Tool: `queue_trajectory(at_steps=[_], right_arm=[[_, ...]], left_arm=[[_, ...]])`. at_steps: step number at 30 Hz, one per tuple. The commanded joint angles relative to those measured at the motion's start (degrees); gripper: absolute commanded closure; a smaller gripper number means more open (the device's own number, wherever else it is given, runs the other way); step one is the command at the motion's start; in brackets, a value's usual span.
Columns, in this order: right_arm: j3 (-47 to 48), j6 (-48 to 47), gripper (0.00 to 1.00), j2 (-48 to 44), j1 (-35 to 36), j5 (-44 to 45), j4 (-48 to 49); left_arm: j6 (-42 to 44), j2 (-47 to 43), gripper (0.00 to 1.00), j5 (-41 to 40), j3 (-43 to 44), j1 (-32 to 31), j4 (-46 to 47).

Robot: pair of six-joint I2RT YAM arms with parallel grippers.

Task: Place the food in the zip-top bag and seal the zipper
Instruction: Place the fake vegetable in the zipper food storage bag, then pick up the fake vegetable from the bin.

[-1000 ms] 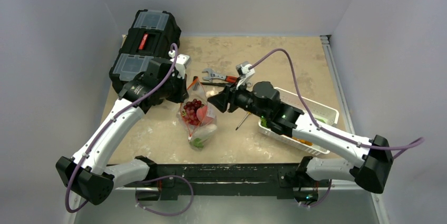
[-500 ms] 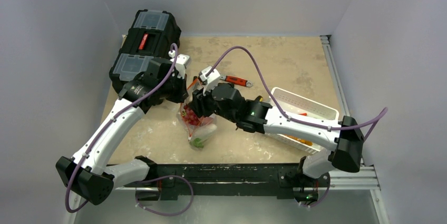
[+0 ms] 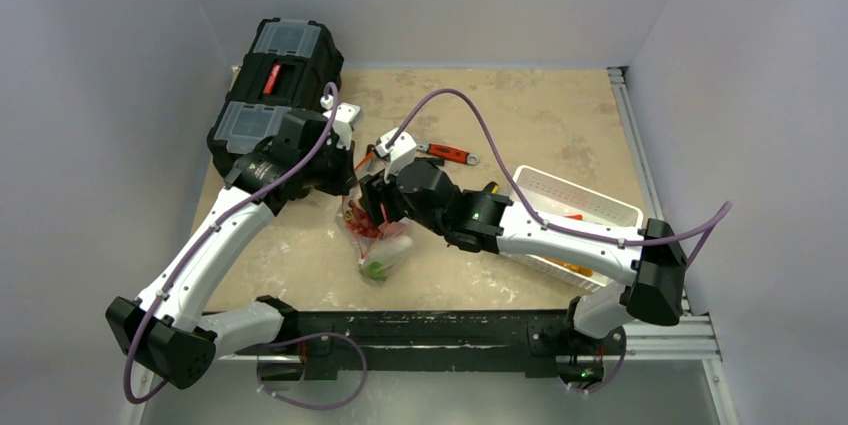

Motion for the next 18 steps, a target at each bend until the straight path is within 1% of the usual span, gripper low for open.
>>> queue_trajectory(at_steps=[1,10,18], right_arm=[[2.82,-0.94,0.39,0.1,0.65,2.08,-0.25],[1.62,-0.77,0.4,-3.16,0.72,1.79,-0.34],[-2.37,-0.58,0.4,-11.14,0.7,1.25,2.76]], left_arm=[[0.83,-0.01,1.0,0.08,0.52,0.31,0.53],[0.83,-0.05,1.0,0.13,0.57,0.31,0.48],[0.83,0.02,1.0,0.07,0.49,0.31,0.59]])
